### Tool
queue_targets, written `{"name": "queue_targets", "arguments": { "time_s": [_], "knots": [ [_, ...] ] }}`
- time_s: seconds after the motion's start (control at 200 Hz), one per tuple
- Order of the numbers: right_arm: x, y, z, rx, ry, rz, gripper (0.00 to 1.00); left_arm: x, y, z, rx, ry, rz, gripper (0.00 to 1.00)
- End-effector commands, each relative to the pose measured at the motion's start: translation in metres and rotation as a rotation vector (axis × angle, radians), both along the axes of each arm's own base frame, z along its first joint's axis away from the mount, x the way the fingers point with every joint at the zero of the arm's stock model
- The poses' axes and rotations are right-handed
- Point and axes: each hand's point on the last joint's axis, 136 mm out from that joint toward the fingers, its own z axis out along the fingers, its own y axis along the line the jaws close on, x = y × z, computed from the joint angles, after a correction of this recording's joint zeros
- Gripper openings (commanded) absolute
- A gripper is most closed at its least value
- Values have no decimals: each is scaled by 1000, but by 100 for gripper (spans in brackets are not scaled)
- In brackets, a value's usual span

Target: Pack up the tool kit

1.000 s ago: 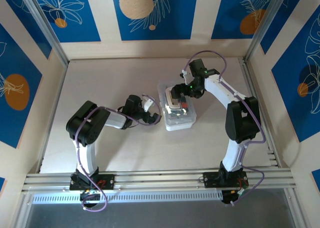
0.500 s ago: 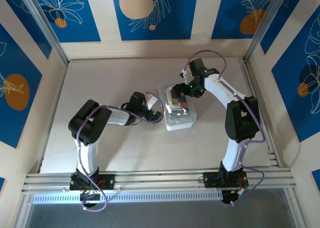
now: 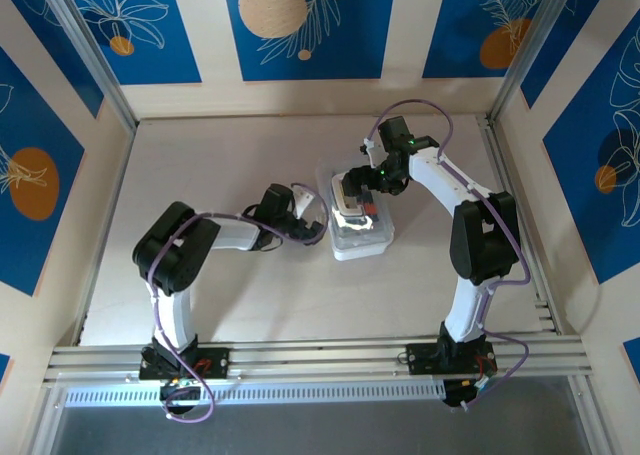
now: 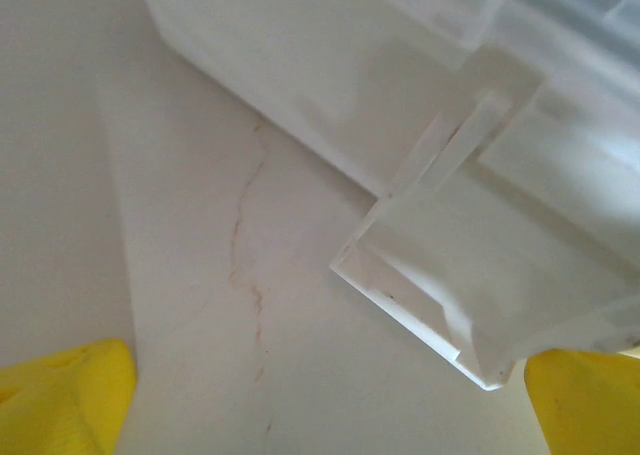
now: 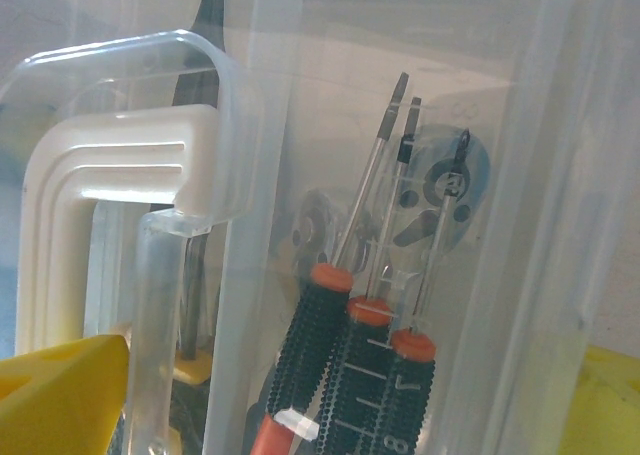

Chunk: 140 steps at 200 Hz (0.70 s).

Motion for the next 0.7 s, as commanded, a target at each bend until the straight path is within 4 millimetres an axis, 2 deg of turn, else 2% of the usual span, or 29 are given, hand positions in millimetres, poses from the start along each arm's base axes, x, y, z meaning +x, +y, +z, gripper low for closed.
{"name": "queue_targets", "arguments": {
  "time_s": [0.0, 0.695],
  "knots": [
    [-30, 23, -16, 76, 141, 65, 98, -2, 31, -8, 93, 36, 113, 100],
    [-34, 24, -14, 80, 139, 68, 99, 0, 40, 33, 103, -34, 135, 100]
  ]
}}
